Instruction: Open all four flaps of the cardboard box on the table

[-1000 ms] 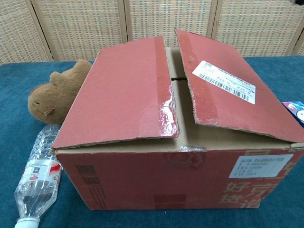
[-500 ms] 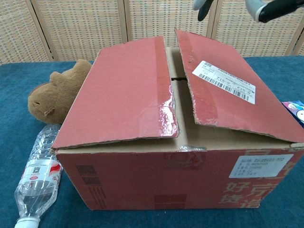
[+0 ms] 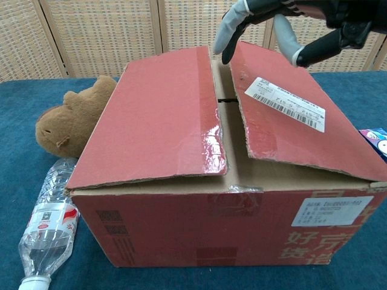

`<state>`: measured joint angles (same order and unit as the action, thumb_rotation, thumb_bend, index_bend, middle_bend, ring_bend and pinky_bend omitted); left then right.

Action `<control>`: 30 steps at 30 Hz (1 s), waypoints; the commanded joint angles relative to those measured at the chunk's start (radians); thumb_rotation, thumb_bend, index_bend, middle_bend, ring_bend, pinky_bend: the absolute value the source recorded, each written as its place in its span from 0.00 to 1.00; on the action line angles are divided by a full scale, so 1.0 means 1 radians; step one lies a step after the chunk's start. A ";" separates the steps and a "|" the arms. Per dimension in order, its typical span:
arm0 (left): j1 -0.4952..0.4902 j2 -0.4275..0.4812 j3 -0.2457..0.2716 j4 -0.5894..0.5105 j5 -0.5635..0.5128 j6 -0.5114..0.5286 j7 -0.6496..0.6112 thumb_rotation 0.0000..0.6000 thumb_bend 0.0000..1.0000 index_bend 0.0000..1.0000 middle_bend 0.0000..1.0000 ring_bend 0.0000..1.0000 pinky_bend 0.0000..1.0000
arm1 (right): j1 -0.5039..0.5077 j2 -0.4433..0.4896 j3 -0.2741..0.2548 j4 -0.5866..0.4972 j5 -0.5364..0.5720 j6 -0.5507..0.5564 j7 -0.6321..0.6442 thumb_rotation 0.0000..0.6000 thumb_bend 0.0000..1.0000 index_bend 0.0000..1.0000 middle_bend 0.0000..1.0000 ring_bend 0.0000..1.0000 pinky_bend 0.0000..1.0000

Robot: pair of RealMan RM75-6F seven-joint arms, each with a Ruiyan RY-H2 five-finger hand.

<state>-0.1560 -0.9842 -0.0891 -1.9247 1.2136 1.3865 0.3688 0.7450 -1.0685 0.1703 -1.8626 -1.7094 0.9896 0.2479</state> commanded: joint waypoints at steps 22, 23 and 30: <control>-0.005 0.000 0.006 0.011 -0.017 -0.007 -0.017 0.86 0.22 0.02 0.00 0.00 0.00 | 0.050 -0.044 -0.024 0.032 0.073 -0.058 -0.078 1.00 1.00 0.28 0.33 0.02 0.04; -0.006 -0.001 0.006 0.011 -0.019 -0.007 -0.017 0.86 0.22 0.02 0.00 0.00 0.00 | 0.052 -0.046 -0.025 0.035 0.076 -0.061 -0.077 1.00 1.00 0.28 0.33 0.02 0.04; -0.006 -0.002 0.007 0.014 -0.024 -0.006 -0.019 0.86 0.22 0.02 0.00 0.00 0.00 | 0.055 -0.049 -0.031 0.047 0.091 -0.063 -0.080 1.00 1.00 0.28 0.36 0.02 0.04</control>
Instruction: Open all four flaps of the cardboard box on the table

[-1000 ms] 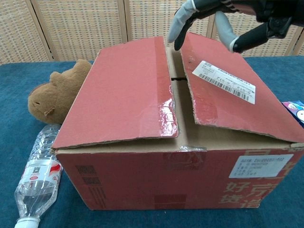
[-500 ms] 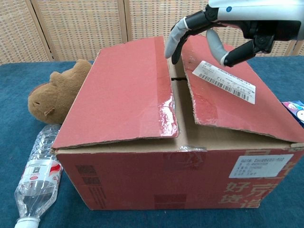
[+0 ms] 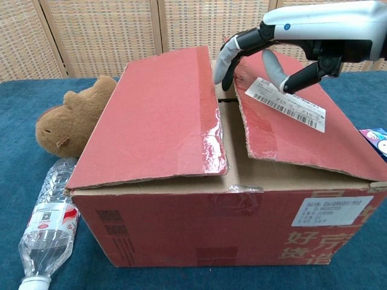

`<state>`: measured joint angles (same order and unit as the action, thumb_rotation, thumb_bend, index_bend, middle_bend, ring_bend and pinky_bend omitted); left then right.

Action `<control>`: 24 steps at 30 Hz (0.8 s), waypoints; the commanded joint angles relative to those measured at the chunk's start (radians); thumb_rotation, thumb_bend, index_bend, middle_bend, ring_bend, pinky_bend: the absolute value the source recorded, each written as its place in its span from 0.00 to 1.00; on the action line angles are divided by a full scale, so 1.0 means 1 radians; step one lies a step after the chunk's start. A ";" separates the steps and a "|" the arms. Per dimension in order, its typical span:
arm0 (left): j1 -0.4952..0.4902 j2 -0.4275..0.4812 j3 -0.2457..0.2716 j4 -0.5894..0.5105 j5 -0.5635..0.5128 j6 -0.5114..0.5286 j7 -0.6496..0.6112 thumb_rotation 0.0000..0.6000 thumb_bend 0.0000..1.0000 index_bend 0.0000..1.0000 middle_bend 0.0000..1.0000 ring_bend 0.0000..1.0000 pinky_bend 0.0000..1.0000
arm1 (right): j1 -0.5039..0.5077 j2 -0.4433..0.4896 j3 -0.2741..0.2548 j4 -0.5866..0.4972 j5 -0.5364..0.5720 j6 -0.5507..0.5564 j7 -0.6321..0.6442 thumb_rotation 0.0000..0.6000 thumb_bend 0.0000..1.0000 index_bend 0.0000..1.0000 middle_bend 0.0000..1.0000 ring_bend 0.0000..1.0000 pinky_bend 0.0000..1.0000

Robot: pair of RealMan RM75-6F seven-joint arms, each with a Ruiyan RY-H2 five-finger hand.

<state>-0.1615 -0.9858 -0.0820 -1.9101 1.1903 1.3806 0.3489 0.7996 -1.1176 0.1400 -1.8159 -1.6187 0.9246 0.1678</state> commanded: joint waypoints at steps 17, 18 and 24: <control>0.000 0.001 0.002 0.005 0.009 0.009 -0.007 0.86 0.22 0.02 0.00 0.00 0.00 | -0.008 0.044 -0.008 -0.003 -0.011 0.033 -0.012 1.00 1.00 0.30 0.50 0.08 0.04; 0.000 0.001 0.001 0.004 0.010 0.010 -0.007 0.86 0.22 0.02 0.00 0.00 0.00 | -0.008 0.051 -0.007 -0.007 -0.013 0.035 -0.014 1.00 1.00 0.30 0.50 0.08 0.04; -0.003 0.002 -0.003 0.000 0.012 0.014 -0.004 0.86 0.22 0.02 0.00 0.00 0.00 | -0.011 0.106 -0.003 -0.035 -0.021 0.043 -0.021 1.00 1.00 0.30 0.50 0.09 0.04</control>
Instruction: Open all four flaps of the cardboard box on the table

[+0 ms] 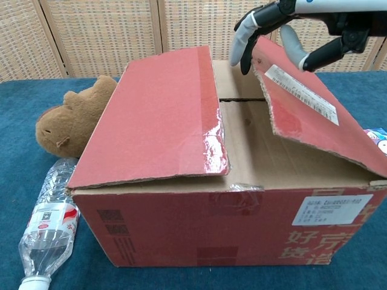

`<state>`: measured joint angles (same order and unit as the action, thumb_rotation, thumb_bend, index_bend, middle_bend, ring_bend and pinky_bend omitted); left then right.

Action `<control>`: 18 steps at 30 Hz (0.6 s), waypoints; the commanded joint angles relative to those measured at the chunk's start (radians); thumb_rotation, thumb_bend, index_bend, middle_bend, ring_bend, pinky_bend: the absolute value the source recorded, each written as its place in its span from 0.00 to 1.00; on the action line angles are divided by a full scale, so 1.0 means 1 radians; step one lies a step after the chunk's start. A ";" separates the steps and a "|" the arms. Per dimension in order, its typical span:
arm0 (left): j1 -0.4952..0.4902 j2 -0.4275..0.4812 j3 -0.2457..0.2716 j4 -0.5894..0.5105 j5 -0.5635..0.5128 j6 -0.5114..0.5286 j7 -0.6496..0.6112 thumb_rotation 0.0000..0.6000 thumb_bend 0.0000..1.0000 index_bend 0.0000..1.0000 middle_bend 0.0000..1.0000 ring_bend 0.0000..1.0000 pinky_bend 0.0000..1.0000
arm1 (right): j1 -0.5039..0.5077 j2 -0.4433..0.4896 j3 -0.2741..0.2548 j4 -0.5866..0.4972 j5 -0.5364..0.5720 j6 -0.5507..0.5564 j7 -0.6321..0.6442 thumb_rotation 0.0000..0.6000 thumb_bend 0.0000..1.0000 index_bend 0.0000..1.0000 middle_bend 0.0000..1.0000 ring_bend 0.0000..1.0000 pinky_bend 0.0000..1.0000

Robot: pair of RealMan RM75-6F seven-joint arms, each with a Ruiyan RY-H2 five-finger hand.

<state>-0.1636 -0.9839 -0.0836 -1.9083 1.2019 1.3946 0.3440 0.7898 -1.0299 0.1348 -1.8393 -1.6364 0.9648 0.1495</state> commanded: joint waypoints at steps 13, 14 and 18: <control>-0.001 -0.003 -0.005 0.006 0.002 0.013 0.006 0.86 0.22 0.02 0.00 0.00 0.00 | -0.029 0.140 0.020 -0.052 -0.004 0.045 0.011 1.00 1.00 0.30 0.52 0.10 0.04; 0.000 -0.003 -0.007 0.006 0.001 0.017 0.007 0.86 0.22 0.02 0.00 0.00 0.00 | -0.032 0.152 0.020 -0.054 -0.004 0.048 0.016 1.00 1.00 0.30 0.52 0.10 0.04; 0.002 0.002 -0.010 0.002 0.002 0.026 0.009 0.86 0.22 0.02 0.00 0.00 0.00 | -0.054 0.215 0.021 -0.057 -0.002 0.065 0.030 1.00 1.00 0.30 0.52 0.10 0.04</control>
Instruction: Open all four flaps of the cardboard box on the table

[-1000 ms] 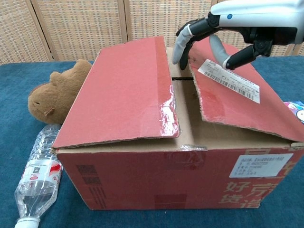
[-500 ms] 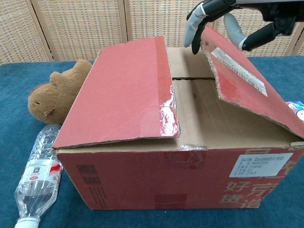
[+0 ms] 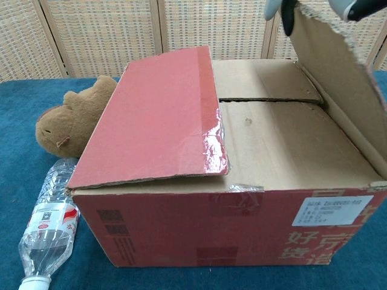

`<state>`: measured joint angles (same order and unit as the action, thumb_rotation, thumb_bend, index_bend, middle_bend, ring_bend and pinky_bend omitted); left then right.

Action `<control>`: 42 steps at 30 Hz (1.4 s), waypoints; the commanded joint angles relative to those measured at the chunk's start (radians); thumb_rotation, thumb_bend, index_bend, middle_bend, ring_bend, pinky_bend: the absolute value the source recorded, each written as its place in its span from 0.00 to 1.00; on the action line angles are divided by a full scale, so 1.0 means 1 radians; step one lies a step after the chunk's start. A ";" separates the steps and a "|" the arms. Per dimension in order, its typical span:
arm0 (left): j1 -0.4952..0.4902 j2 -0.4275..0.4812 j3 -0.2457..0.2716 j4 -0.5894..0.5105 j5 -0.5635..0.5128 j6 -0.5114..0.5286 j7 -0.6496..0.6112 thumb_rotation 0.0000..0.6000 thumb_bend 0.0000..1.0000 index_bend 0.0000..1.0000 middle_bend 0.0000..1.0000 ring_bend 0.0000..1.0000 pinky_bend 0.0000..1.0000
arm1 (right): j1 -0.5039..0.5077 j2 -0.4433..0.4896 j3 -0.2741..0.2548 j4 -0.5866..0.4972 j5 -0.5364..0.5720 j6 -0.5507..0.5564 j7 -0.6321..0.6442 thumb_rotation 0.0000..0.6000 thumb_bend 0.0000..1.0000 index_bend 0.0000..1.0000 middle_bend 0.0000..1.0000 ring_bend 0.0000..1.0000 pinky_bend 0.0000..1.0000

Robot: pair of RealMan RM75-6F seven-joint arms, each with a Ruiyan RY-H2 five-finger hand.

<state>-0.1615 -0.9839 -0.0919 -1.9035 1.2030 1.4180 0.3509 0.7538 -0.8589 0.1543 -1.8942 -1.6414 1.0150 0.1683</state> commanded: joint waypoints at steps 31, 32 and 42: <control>-0.021 0.035 -0.007 -0.031 0.028 -0.009 0.022 0.86 0.22 0.02 0.00 0.00 0.00 | -0.099 0.199 0.002 0.048 -0.007 0.051 0.099 1.00 1.00 0.30 0.52 0.11 0.04; -0.022 0.037 -0.006 -0.031 0.030 -0.011 0.022 0.86 0.22 0.02 0.00 0.00 0.00 | -0.102 0.199 0.002 0.051 -0.008 0.052 0.102 1.00 1.00 0.30 0.52 0.10 0.04; -0.041 0.075 -0.008 -0.033 0.064 -0.036 0.007 0.86 0.23 0.02 0.00 0.00 0.00 | -0.129 0.167 -0.005 0.092 -0.002 0.075 0.107 1.00 1.00 0.30 0.51 0.10 0.04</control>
<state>-0.2011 -0.9114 -0.0992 -1.9366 1.2646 1.3840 0.3602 0.6253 -0.6910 0.1495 -1.8026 -1.6442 1.0894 0.2762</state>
